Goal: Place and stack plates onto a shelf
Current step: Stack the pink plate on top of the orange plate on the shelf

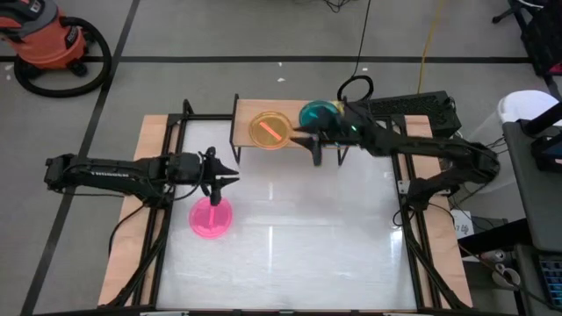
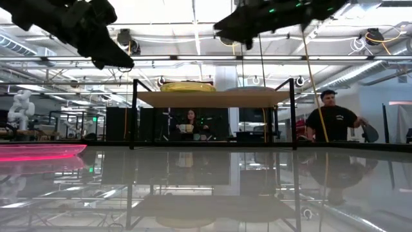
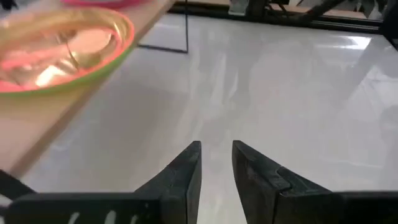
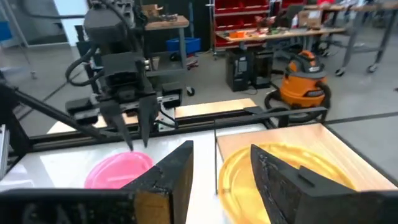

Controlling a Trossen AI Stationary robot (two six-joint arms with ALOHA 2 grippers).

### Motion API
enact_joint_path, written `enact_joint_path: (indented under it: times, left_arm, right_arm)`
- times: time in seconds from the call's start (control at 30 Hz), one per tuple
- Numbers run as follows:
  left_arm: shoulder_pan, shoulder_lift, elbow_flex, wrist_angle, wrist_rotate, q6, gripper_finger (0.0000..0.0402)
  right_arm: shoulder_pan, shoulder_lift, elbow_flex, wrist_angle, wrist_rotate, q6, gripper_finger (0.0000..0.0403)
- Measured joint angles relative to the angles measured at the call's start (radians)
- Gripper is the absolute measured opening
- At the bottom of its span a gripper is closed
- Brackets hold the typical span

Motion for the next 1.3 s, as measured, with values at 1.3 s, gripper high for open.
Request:
enact_joint_path:
  times: [1.3]
  left_arm:
    - [-0.614,0.895,0.576,-0.790,-0.175,-0.861,0.0092]
  right_arm:
    - [0.353,-0.375,-0.618,0.517,0.456,-0.026,0.0139]
